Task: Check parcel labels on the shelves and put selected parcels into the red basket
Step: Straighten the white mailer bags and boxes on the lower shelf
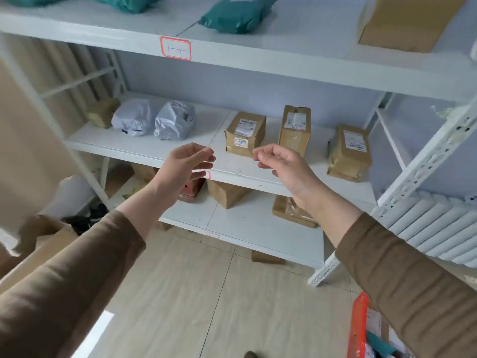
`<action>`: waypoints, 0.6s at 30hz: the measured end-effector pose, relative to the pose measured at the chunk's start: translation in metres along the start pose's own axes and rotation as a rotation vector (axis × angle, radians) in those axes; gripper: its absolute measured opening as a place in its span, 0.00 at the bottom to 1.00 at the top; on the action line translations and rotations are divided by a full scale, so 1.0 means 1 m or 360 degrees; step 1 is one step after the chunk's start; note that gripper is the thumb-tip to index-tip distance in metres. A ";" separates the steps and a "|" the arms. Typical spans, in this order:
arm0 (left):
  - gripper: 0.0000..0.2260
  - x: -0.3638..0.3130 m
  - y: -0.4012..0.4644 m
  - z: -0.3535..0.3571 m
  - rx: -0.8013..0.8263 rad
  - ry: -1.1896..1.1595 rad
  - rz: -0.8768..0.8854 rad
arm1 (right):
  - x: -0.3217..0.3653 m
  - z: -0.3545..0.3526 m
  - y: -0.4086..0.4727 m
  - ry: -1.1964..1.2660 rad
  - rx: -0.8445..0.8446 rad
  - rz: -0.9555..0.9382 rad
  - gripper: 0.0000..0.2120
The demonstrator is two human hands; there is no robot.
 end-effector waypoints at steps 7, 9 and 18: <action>0.09 0.011 0.085 -0.090 -0.0096 -0.0029 -0.0016 | -0.018 0.091 0.108 0.0082 0.0128 0.0001 0.08; 0.11 0.012 0.116 -0.112 -0.0117 -0.0001 -0.0036 | -0.029 0.110 0.147 0.0116 0.0146 0.0024 0.08; 0.08 0.008 0.237 -0.209 -0.0242 0.0061 -0.0170 | -0.065 0.192 0.306 0.0191 0.0178 0.0240 0.18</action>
Point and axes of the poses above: each hand's wrist, its own y-axis towards the middle knuckle, its own z-axis out of the palm, x = y × z, the point moved 6 cm from there along y, towards the middle knuckle, and after that the axes turned 9 degrees about -z, right-handed, at the moved point
